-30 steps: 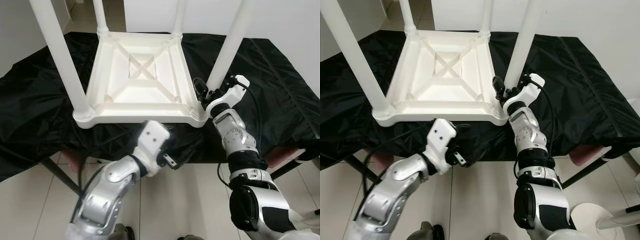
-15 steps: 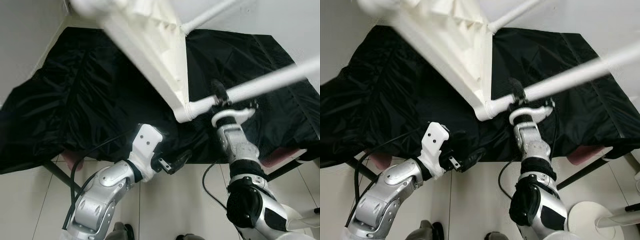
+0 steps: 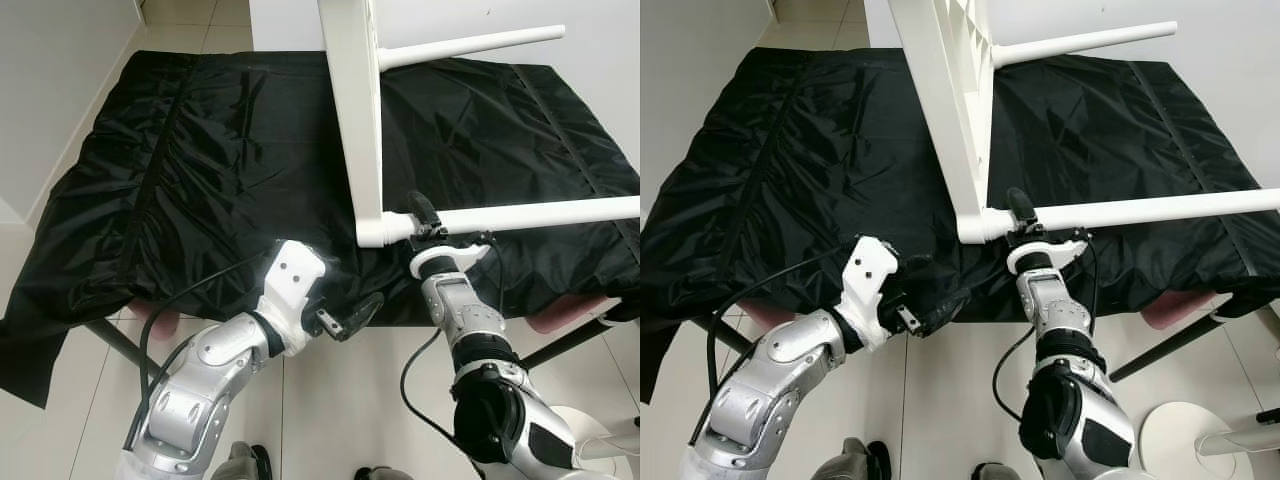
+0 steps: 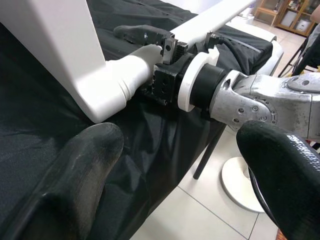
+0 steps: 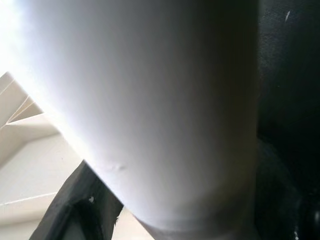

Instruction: Building children table

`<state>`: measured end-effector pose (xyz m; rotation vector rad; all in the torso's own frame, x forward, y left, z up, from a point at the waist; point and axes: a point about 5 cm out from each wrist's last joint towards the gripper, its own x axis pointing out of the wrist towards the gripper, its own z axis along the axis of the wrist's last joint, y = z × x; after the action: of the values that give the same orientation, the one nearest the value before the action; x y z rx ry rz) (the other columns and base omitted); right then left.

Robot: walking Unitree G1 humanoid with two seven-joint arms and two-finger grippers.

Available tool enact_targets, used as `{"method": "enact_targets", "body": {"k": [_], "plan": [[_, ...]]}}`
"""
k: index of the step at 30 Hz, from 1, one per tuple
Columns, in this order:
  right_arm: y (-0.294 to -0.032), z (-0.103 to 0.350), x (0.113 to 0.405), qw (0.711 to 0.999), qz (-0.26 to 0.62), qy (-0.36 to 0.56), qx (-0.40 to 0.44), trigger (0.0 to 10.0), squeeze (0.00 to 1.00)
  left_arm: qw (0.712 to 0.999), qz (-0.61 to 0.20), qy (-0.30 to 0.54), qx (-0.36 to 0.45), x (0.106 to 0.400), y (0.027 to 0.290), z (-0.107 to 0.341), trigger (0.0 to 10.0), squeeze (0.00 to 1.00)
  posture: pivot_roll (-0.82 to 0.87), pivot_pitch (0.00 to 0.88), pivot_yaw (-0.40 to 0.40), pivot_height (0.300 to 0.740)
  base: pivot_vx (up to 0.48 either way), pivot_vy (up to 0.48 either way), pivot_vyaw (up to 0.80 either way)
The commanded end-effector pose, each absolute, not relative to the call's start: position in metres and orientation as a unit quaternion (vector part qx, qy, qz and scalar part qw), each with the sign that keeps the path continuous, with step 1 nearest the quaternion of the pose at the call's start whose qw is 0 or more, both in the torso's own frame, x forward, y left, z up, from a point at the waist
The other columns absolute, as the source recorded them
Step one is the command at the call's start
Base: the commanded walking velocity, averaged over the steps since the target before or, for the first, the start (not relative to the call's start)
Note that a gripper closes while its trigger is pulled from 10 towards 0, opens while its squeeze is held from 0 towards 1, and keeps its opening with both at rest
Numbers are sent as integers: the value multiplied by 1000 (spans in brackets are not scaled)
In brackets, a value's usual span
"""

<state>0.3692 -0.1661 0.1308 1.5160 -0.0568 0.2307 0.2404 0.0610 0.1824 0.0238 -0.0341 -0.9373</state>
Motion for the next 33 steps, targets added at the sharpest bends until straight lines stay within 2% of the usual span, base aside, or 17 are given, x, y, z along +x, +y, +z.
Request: {"method": "enact_targets", "body": {"k": [1,6,9,10,11,13,17,19,20,23,27,28,29,30,33], "plan": [[-168,129,368,720,106,-23,685,10000,0,896,-444,-8,7,241,62,180,10000,0,-44,140,10,740,0,0,0],[-174,121,362,717,98,-24,689,10000,0,898,-441,-7,7,242,63,179,10000,0,-44,137,5,740,0,0,0],[-194,109,355,620,49,-50,781,10000,0,900,-435,-4,10,242,66,178,10000,0,-41,136,13,740,0,0,0],[-196,107,354,600,36,-53,798,10000,0,900,-435,-3,11,243,66,178,10000,0,-40,137,14,740,0,0,0],[-195,106,354,585,40,-60,808,10000,0,900,-435,-1,14,243,67,177,10000,0,-36,137,17,740,0,0,0],[-194,107,353,578,46,-64,812,10000,0,900,-435,0,16,243,67,177,10000,0,-36,137,17,740,0,0,0],[-186,108,354,583,58,-65,808,10000,0,901,-434,1,21,244,68,176,10000,0,-29,136,22,740,0,0,0],[-186,107,354,608,51,-62,790,10000,0,901,-433,-1,22,244,69,177,10000,0,-27,134,27,740,0,0,0],[-186,107,354,608,51,-62,790,10000,0,901,-433,-1,22,244,69,177,10000,0,-27,134,27,740,0,0,0],[-180,122,351,668,102,-69,734,10000,0,902,-431,0,22,245,70,177,10000,0,-27,139,28,740,0,0,0],[-182,120,347,674,95,-66,730,10000,0,902,-431,2,22,244,71,177,10000,0,-28,139,28,740,0,0,0],[-184,120,343,672,95,-68,731,10000,349,903,-430,3,22,244,71,176,10000,0,-28,142,28,740,0,0,0],[-184,120,343,672,95,-68,731,10000,349,903,-430,3,22,244,71,176,10000,0,-28,142,28,740,0,0,0],[-185,118,338,678,93,-69,726,10000,1000,903,-429,3,22,244,71,176,10000,0,-33,146,28,740,0,0,0],[-190,113,325,674,85,-78,729,10000,1000,904,-427,3,22,244,72,176,10000,0,-34,148,29,740,0,0,0]]}}
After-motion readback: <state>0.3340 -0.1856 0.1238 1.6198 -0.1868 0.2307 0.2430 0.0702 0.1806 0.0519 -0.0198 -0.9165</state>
